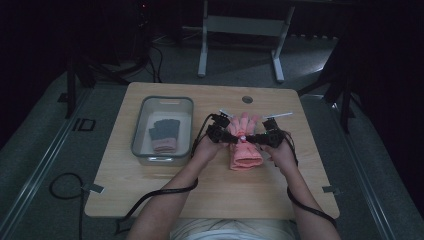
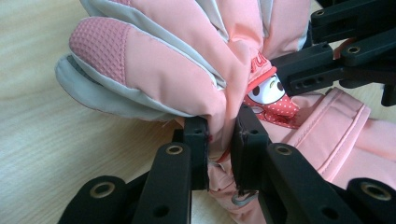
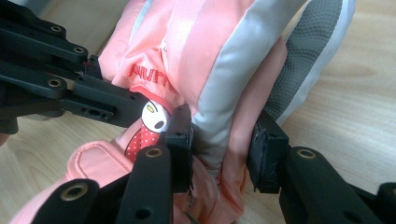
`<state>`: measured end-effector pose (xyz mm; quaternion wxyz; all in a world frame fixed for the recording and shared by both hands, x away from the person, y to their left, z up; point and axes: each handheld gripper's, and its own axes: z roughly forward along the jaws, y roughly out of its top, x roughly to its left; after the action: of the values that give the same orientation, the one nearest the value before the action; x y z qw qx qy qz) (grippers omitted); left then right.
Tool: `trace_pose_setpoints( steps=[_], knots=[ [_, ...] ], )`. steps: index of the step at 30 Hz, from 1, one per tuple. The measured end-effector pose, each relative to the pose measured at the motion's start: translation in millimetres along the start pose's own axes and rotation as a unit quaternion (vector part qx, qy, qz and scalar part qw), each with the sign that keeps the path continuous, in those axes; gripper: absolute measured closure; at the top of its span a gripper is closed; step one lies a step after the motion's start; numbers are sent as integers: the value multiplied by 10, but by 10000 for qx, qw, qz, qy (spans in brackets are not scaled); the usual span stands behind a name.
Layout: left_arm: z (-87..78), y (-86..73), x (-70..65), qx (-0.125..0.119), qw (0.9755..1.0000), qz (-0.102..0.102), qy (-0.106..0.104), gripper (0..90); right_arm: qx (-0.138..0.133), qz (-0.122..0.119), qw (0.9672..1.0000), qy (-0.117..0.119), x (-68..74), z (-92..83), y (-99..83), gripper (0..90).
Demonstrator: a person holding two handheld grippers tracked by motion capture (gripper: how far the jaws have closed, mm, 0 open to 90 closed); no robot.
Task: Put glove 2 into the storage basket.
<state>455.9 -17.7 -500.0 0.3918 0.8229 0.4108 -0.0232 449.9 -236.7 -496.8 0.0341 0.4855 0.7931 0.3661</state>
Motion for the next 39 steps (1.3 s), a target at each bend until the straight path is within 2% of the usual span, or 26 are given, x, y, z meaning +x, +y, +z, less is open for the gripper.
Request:
trace_pose_setpoints(
  steps=[3,7,14,15,16,17,18,20,24,26,27,30,39],
  knots=[
    [-48,18,-4,-20,10000,-1,3,786,-73,-19,10000,-3,38,-42,30,656],
    [-201,77,-42,-128,9999,69,21,790,-211,-54,9998,14,110,-115,93,660],
    [-481,219,-86,-297,9994,138,94,791,-435,-179,9989,30,270,-286,285,661],
    [-481,219,-86,-297,9994,138,94,791,-455,-200,9988,41,294,-304,315,661],
    [-565,253,-97,-339,9991,185,157,791,-486,-208,9986,50,317,-320,345,661],
    [-565,253,-97,-339,9991,185,157,791,-486,-208,9986,50,317,-320,345,661],
    [-655,283,-95,-388,9989,184,173,791,-531,-251,9983,69,369,-352,405,661],
    [-712,300,-93,-424,9988,176,186,791,-569,-281,9980,73,394,-367,435,661],
    [-922,342,-74,-540,9979,192,309,791,-649,-404,9970,134,536,-415,606,661],
    [-922,342,-74,-540,9979,192,309,791,-652,-426,9968,153,565,-419,641,661],
    [-1033,346,-47,-636,9972,145,362,790,-686,-457,9963,226,613,-422,707,661],
    [-1168,339,-4,-702,9964,109,468,790,-706,-484,9959,301,688,-401,791,661],
    [-1554,213,217,-792,9945,-61,689,790,-625,-756,9940,477,1040,-206,1049,661]
  ],
)
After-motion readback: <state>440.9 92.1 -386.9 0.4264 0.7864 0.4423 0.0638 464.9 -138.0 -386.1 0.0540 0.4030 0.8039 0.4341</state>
